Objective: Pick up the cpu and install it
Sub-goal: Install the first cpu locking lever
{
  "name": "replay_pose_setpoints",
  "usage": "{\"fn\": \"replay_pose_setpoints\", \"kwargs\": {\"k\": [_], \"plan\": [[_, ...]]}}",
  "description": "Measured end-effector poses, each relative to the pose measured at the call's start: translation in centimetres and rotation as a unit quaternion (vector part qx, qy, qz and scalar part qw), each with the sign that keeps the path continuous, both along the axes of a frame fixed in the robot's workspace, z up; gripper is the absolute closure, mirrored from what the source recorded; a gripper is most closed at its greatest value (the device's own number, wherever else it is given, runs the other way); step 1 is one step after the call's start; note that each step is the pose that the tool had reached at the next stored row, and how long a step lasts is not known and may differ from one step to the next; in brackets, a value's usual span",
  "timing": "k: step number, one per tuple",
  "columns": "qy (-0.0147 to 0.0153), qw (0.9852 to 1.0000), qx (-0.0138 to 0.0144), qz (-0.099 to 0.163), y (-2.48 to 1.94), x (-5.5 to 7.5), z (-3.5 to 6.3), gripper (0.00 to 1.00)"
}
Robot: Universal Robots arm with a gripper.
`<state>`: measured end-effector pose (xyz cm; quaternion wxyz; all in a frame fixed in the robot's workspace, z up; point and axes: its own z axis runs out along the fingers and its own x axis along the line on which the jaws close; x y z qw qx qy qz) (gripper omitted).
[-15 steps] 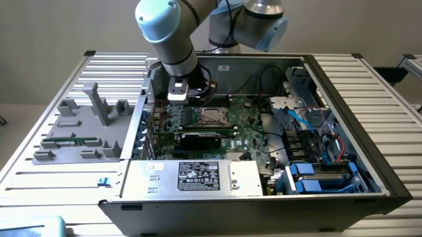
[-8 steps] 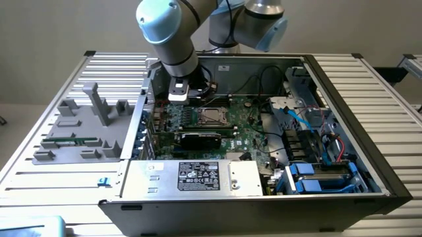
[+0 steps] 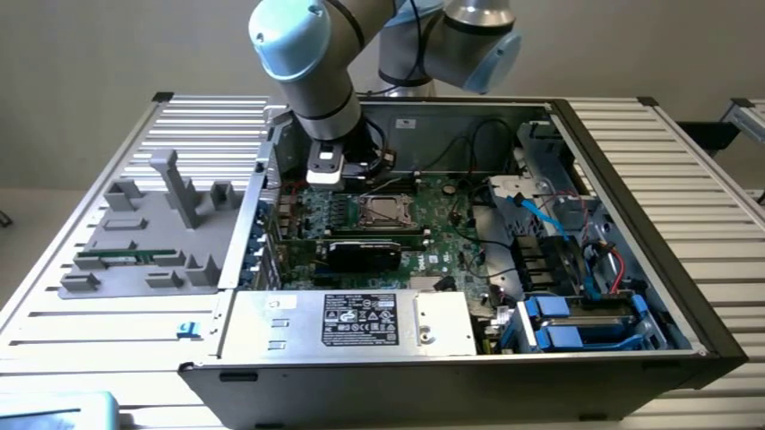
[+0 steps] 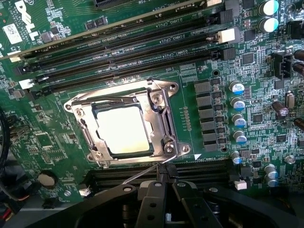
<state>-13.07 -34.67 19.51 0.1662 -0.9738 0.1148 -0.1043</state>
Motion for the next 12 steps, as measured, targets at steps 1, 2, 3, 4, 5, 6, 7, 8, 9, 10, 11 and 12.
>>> {"fn": "replay_pose_setpoints", "kwargs": {"k": [1,2,3,4,5,6,7,8,9,10,11,12], "plan": [[0.0,1.0,0.0,0.0,0.0,0.01,-0.02,0.89],[-0.0001,1.0,0.0,-0.001,0.0,0.02,-0.04,0.89],[-0.0001,1.0,0.0001,-0.001,0.0,0.03,-0.06,0.89],[0.0,1.0,0.0,-0.002,0.0,0.04,-0.07,0.89],[0.0,1.0,0.0,-0.002,0.0,0.05,-0.08,0.89],[-0.0001,1.0,0.0,-0.002,0.0,0.08,-0.08,0.89],[-0.0001,1.0,0.0,-0.003,0.0,0.11,-0.09,0.89],[-0.0002,1.0,0.0001,-0.003,0.0,0.14,-0.1,0.89],[-0.0002,1.0,0.0001,-0.004,0.0,0.16,-0.1,0.89],[-0.0002,1.0,0.0001,-0.004,0.0,0.17,-0.1,0.89],[-0.0002,1.0,0.0,-0.004,0.01,0.2,-0.1,0.89],[-0.0002,1.0,0.0,-0.005,0.01,0.21,-0.1,0.89]]}}
